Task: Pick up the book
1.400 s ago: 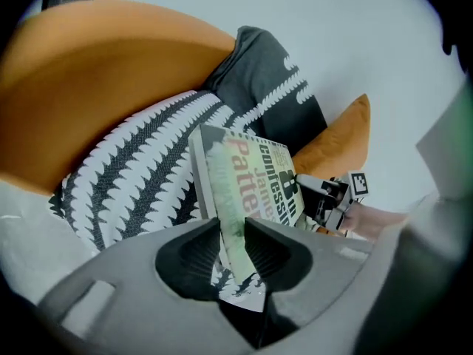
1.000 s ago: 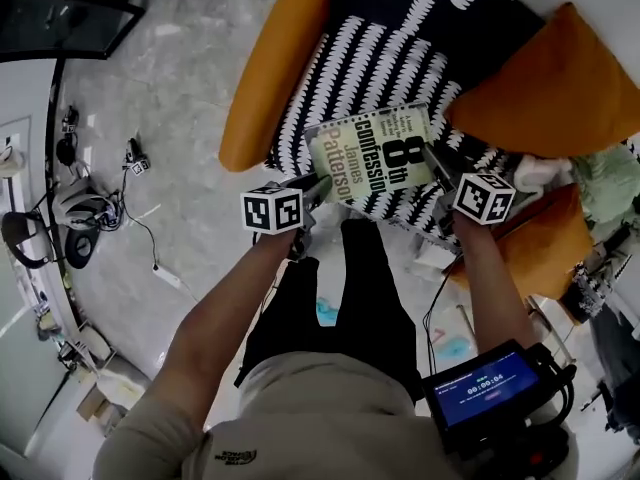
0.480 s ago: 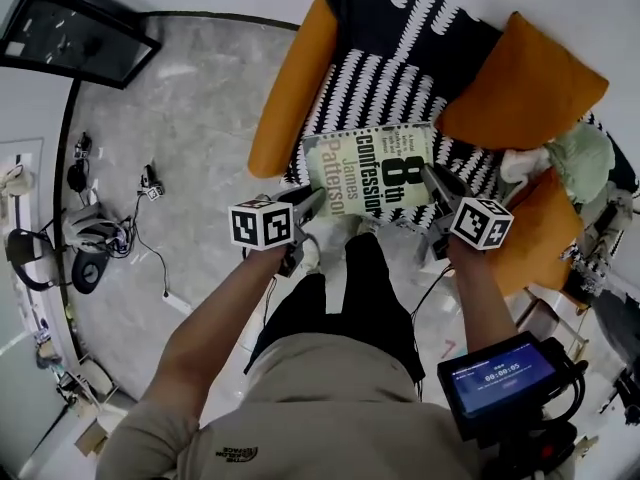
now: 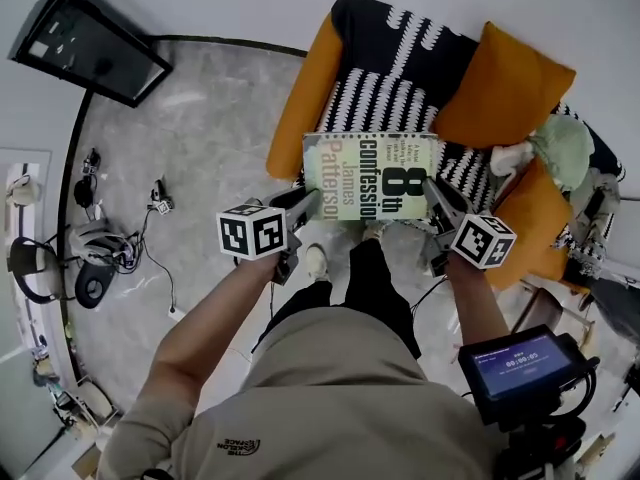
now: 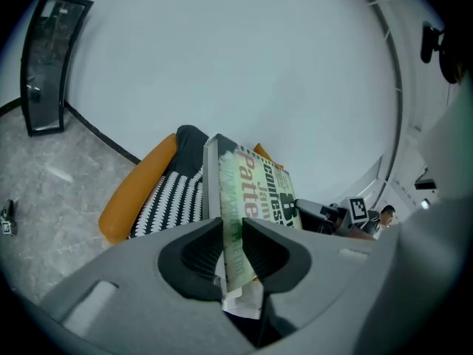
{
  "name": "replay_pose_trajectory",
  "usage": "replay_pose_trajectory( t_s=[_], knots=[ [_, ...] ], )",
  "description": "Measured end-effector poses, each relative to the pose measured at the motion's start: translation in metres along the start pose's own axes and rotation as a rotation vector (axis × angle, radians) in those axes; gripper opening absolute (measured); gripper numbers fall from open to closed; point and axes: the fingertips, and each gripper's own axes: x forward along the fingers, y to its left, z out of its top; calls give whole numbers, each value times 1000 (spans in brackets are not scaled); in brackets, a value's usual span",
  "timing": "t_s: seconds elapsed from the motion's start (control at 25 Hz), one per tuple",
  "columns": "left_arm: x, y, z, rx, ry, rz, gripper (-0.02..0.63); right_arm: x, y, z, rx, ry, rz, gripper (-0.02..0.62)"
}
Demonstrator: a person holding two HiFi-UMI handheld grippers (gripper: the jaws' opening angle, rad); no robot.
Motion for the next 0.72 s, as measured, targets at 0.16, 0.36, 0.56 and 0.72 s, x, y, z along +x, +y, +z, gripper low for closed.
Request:
replay_pose_trajectory(
  t_s=[0.16,0.36,0.56,0.72],
  knots=[
    [-48,-22,-8,24,-32,-26,86,-34,48,2,-54,-41,8,103],
    [-57,-32,-13,14,-35,-62,86,-40,63,18,-109,-52,24,103],
    [-57,-36,-17,-1,-40,-79,86,-39,67,26,-155,-50,29,103],
    [-91,-44,-28,1,-56,-103,84,-59,101,20,-189,-71,29,103]
  ],
)
